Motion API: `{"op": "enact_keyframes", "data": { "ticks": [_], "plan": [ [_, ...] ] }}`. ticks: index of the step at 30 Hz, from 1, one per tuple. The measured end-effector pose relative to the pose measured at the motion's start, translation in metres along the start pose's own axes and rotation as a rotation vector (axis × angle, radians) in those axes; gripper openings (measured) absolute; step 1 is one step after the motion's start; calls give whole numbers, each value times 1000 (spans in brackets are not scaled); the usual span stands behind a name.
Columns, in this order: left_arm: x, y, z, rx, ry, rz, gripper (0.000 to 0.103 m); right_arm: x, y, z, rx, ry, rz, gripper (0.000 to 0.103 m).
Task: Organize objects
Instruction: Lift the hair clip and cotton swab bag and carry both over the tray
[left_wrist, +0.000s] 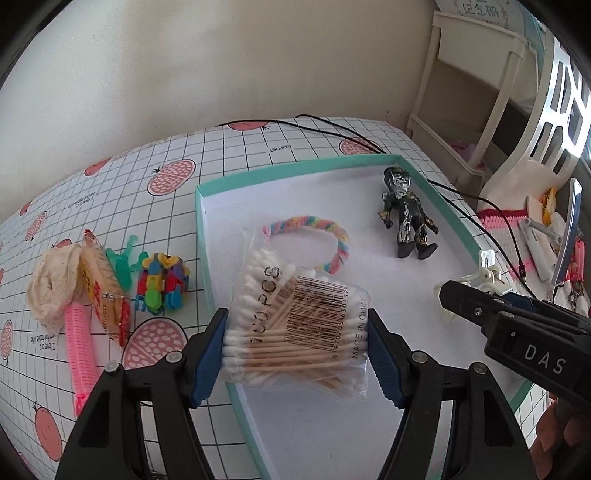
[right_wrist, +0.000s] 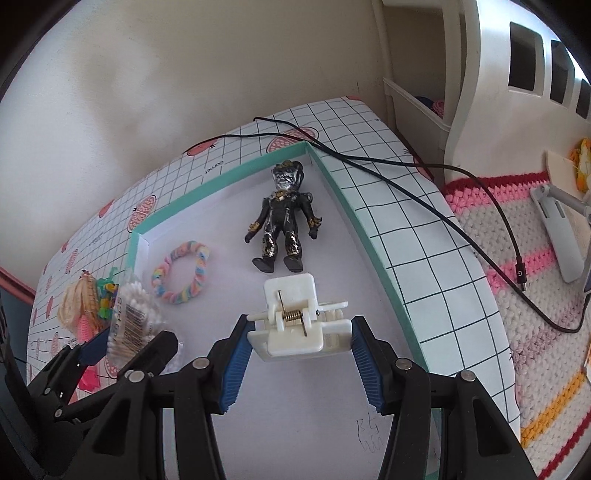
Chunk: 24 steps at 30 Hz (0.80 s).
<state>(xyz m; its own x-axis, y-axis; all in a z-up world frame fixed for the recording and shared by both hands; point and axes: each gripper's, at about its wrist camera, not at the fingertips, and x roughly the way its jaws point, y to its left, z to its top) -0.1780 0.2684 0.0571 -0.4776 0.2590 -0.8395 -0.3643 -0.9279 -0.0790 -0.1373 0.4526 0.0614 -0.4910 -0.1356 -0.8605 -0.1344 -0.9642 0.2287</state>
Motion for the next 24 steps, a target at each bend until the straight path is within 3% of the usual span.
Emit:
{"op": "enact_keyframes", "data": {
  "ticks": [10, 24],
  "plan": [
    [9, -6, 0, 22, 9, 14, 72, 13, -5, -3, 16, 25, -17, 56],
    [13, -8, -3, 20, 36, -24, 72, 13, -2, -4, 5, 27, -20, 57]
  ]
}}
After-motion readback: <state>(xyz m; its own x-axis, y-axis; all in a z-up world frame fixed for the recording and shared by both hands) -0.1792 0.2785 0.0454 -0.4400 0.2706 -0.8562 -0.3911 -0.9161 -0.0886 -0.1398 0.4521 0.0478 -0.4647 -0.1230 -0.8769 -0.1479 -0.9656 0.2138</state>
